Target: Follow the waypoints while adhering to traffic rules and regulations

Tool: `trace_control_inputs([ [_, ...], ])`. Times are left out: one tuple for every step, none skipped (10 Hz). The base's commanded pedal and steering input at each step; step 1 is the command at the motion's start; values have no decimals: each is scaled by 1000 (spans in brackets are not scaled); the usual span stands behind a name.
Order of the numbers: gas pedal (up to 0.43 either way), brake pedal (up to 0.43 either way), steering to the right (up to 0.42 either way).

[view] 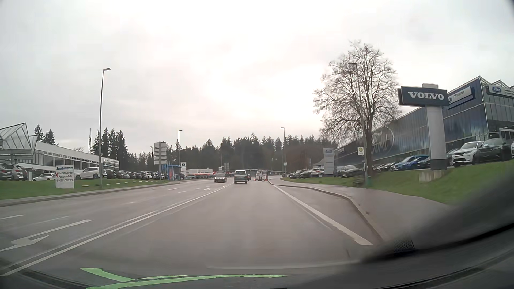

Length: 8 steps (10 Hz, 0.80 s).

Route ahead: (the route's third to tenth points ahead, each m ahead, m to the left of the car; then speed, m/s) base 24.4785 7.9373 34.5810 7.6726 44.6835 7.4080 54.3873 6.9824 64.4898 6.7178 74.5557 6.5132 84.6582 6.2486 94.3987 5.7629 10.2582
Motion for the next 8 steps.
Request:
trace_control_inputs([
  [130,0,-14],
  [130,0,-14],
  [130,0,-14],
  [138,0,-15],
  [138,0,-15],
  [138,0,-15],
  [150,0,-15],
  [157,0,-16],
])
